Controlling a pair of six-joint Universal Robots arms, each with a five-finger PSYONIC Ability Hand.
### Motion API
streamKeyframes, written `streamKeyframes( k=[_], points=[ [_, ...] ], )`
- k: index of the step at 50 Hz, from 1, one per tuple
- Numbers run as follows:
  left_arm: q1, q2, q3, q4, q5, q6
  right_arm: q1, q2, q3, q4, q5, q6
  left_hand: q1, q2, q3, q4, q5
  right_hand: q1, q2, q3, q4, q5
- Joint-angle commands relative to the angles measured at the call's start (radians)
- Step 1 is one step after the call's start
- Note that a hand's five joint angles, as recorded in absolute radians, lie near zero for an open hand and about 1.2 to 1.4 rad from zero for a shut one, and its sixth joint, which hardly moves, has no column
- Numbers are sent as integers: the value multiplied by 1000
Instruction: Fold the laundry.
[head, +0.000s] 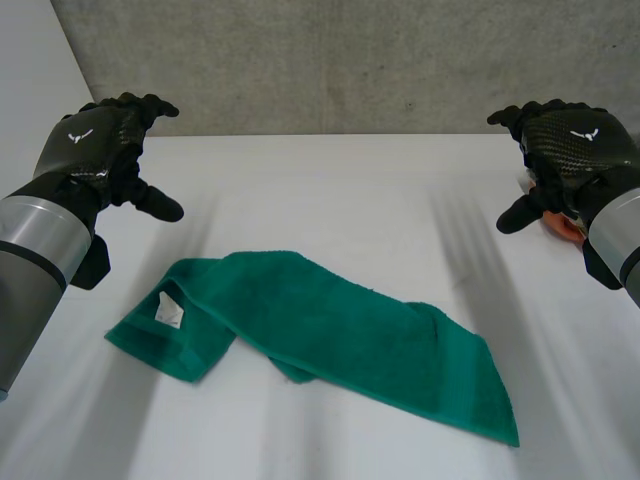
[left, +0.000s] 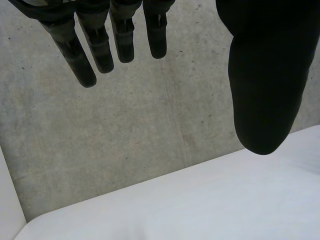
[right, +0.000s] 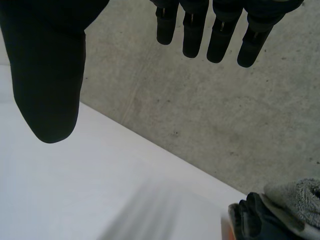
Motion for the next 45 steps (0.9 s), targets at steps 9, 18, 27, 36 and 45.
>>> streamKeyframes(
  k=[9, 18, 27, 36, 45],
  points=[
    [0, 0, 1, 0, 0, 0, 2, -16, -6, -33, -2, 3, -83, -77, -77, -81, -122, -114, -120, -123, -125, -159],
    [34, -18, 10, 0, 1, 81, 14, -15, -26, 59, -25, -72, 76, 81, 82, 77, 37, -114, -120, -123, -125, -159],
    [71, -213, -13, 0, 86, 474, 16, -2, 92, 337, -99, -474, 102, 108, 108, 104, 63, -114, -120, -123, -125, -159],
    [199, -421, 4, 17, 288, 637, 3, 1, 334, 239, -173, -555, 252, 257, 258, 253, 213, -112, -118, -122, -124, -157],
    [218, -609, 136, 19, 324, 641, -1, 4, 453, 142, -252, -541, 425, 431, 431, 426, 386, -98, -104, -107, -109, -143]
  ],
)
